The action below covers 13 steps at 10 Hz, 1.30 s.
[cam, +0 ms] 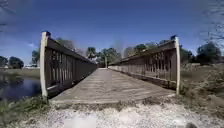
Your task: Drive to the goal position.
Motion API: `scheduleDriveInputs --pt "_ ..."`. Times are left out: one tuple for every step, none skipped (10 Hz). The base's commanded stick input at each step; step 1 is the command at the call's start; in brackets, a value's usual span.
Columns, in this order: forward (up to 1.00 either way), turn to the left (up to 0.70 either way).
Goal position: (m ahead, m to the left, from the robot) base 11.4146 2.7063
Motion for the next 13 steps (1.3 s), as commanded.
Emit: scheduleDriveInputs --pt "0.5 0.0" --pt "0.5 0.0" --pt "0.5 0.0" --pt "0.5 0.0" --pt "0.5 0.0" --pt "0.5 0.0" --pt "0.5 0.0" --pt "0.5 0.0" --pt "0.5 0.0" --pt "0.5 0.0" --pt "0.5 0.0" --pt "0.5 0.0" --pt "0.5 0.0"
